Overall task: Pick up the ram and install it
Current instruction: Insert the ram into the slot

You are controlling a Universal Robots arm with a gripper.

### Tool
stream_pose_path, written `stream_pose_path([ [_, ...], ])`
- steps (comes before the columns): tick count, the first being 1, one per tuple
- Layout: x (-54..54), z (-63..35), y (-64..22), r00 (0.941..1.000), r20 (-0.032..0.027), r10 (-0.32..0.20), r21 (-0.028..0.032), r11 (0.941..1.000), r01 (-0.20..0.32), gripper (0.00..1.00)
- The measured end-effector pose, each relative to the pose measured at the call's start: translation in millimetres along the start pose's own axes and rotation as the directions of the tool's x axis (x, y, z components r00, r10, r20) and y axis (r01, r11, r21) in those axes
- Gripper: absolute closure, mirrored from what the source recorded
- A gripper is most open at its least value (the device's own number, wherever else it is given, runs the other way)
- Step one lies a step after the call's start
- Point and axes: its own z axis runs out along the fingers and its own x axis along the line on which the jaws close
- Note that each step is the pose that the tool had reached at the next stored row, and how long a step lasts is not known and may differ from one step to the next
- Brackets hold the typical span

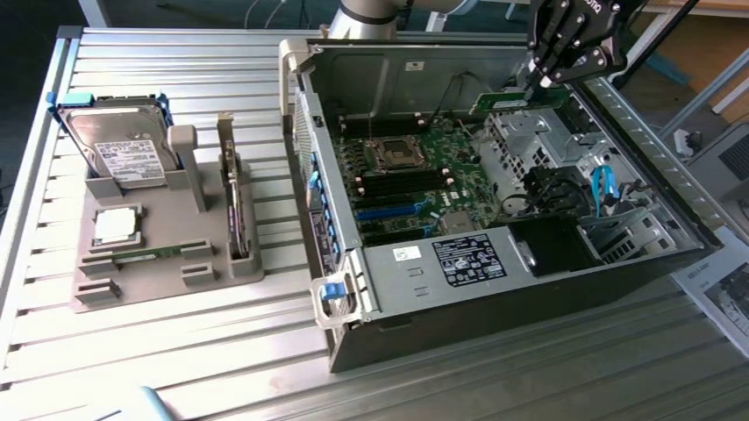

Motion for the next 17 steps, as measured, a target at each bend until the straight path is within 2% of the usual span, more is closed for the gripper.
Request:
stream_pose_path([
  [6, -2.8, 12.9, 8.2, 1.0000, 0.0000, 0.000, 0.0000, 1.0000, 0.000, 0.87],
  [8, -5.3, 23.8, 18.6, 1.0000, 0.0000, 0.000, 0.0000, 1.0000, 0.000, 0.87],
  [13, -7.7, 34.7, 25.0, 1.0000, 0.0001, 0.000, 0.0000, 1.0000, 0.000, 0.87],
  [17, -11.1, 46.5, 34.7, 1.0000, 0.0001, 0.000, 0.0000, 1.0000, 0.000, 0.87],
])
